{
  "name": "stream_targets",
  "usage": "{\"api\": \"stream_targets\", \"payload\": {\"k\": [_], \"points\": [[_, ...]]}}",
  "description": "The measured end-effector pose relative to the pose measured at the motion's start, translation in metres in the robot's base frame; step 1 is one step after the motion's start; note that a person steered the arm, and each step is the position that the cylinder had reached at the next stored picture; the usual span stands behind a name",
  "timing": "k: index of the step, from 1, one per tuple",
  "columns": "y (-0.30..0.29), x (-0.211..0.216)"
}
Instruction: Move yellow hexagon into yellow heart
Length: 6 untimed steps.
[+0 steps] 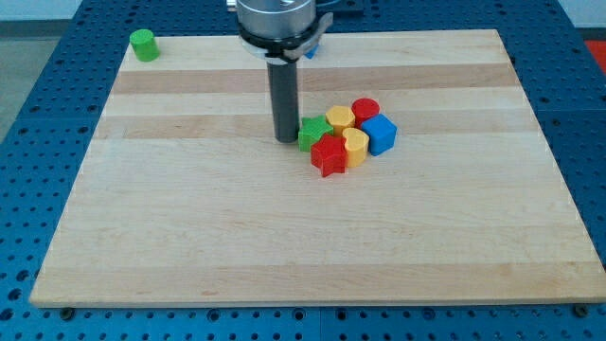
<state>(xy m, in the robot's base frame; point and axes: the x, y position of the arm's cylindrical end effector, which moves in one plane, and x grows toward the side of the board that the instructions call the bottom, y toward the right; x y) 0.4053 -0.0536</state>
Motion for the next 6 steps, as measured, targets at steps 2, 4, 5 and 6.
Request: {"api": "stream_targets", "payload": {"k": [2, 4, 5, 6], "points": [[-0.131, -0.067], [-0.103, -0.109], [-0.049, -0.108], [-0.014, -0.088]]}}
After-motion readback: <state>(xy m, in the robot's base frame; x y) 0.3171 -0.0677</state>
